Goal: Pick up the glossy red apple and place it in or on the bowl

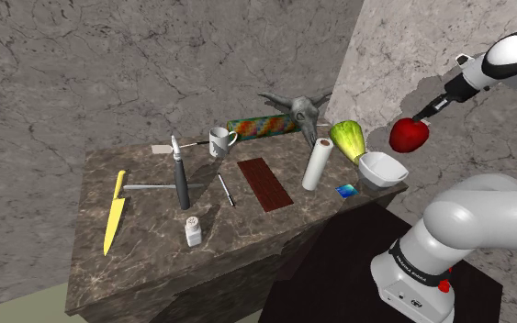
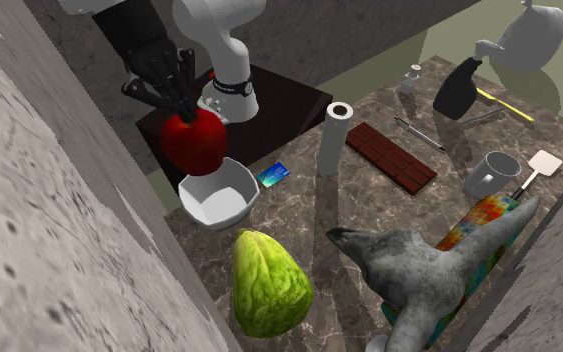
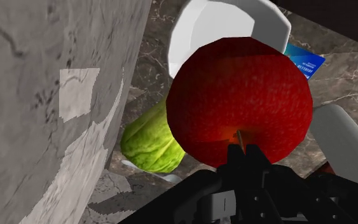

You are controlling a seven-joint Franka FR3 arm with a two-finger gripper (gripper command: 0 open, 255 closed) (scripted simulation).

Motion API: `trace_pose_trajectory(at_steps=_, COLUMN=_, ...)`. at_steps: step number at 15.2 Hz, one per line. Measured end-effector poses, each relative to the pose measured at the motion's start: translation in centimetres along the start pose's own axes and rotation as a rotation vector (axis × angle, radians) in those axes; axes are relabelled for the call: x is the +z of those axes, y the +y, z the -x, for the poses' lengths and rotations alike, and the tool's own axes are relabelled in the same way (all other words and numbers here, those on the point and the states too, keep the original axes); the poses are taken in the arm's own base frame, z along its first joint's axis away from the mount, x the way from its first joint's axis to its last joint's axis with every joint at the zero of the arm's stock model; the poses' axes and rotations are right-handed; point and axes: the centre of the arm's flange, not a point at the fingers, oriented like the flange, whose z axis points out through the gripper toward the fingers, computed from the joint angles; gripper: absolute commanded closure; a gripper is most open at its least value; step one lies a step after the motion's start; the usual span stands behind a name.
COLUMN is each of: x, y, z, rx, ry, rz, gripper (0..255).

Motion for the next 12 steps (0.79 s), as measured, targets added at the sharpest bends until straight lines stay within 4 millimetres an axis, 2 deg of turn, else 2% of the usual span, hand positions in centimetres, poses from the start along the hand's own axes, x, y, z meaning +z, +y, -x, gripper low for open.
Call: trace_pose_trajectory(at_steps=12, x=5.9, y=-0.4, z=2.5, rx=0.000, ry=0.000, rz=0.000, gripper=255)
